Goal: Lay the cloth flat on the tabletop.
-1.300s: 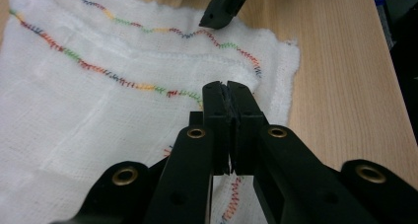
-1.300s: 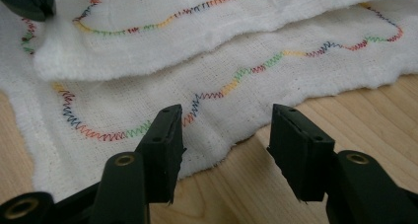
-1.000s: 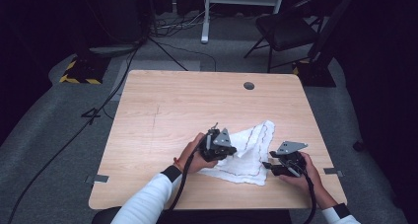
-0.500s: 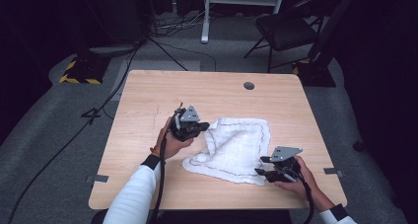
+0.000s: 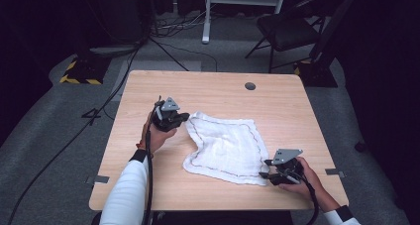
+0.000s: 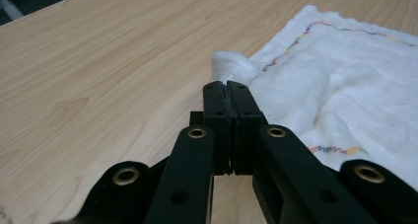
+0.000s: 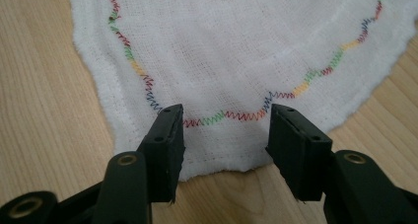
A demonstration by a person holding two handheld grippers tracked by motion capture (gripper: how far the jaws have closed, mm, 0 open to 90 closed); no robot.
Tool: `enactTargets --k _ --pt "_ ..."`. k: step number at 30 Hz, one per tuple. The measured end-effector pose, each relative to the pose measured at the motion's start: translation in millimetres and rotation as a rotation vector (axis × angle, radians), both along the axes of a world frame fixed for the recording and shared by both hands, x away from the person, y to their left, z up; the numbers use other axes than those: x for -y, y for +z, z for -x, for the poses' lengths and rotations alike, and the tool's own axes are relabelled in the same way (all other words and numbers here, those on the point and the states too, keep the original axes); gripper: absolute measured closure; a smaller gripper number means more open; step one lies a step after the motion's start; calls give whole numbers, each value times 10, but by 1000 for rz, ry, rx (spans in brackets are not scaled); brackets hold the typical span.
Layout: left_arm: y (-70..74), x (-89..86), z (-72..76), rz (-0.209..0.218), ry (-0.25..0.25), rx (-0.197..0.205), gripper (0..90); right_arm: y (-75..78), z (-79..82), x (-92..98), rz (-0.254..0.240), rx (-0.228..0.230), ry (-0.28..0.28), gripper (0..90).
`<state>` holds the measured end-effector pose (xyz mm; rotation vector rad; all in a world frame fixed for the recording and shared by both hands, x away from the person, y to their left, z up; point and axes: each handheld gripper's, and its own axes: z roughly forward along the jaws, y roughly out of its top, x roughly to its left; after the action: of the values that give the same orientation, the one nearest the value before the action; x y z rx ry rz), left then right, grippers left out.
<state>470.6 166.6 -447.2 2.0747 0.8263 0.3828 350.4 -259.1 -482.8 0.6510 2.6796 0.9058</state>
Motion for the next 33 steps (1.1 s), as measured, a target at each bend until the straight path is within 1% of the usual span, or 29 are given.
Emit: enactTargets --k 3,6,7,8,9,11,13,15,16,17,18,19,20,21,22,23,24,25,26,27,28,30,33 --pt "-40 -77 -66 -7 22 -12 881 6 -11 40 10 -4 0 480" --pt "-106 -127 -135 -31 40 -25 881 3 -35 111 1 -25 0 477" --pt "-142 -129 -156 -34 46 -40 881 1 -38 136 -2 -27 -6 475" --pt "-165 -131 -177 -48 44 -41 880 -1 -45 163 -6 -33 -12 473" --pt "-182 -129 -186 -56 55 -39 880 -2 -48 179 -9 -39 -18 473" --pt "-214 -113 -202 -60 64 -55 879 -2 -51 190 -11 -42 -17 473" --pt "-214 -97 -199 -68 77 -53 863 3 -49 184 -2 -38 -13 469" --pt "-182 -81 -169 -62 83 -47 790 5 -47 179 3 -32 -12 463" --pt "-155 -76 -149 -59 83 -43 733 8 -47 179 4 -30 -11 457" --pt "-124 -57 -121 -59 94 -46 665 11 -49 180 3 -28 -11 455" --pt "-91 -38 -87 -65 98 -36 591 17 -51 182 0 -25 -14 451" --pt "-43 -8 -34 -71 84 -27 556 29 -58 187 -8 -19 -18 451" --pt "-19 20 1 -67 75 -23 500 54 -71 197 -25 -9 -33 451" --pt "14 78 62 -58 45 -29 448 71 -84 205 -39 -3 -41 451" --pt "24 118 100 -57 20 -30 407 101 -107 217 -58 11 -61 451" --pt "24 186 164 -56 -6 -45 387 119 -125 223 -65 23 -74 451" --pt "17 264 236 -77 -44 -51 364 141 -158 229 -70 39 -96 452" --pt "7 313 283 -87 -64 -59 340 166 -211 234 -76 58 -125 453" --pt "-15 372 344 -108 -88 -66 331 182 -248 236 -84 68 -141 457" --pt "-46 426 400 -133 -100 -68 328 201 -299 240 -99 73 -159 462" --pt "-92 477 459 -156 -119 -86 323 215 -357 237 -114 75 -182 463" --pt "-169 536 549 -199 -131 -104 308 233 -489 212 -120 84 -213 468" --pt "-229 530 643 -209 -155 -135 298 244 -721 137 -112 97 -258 473"
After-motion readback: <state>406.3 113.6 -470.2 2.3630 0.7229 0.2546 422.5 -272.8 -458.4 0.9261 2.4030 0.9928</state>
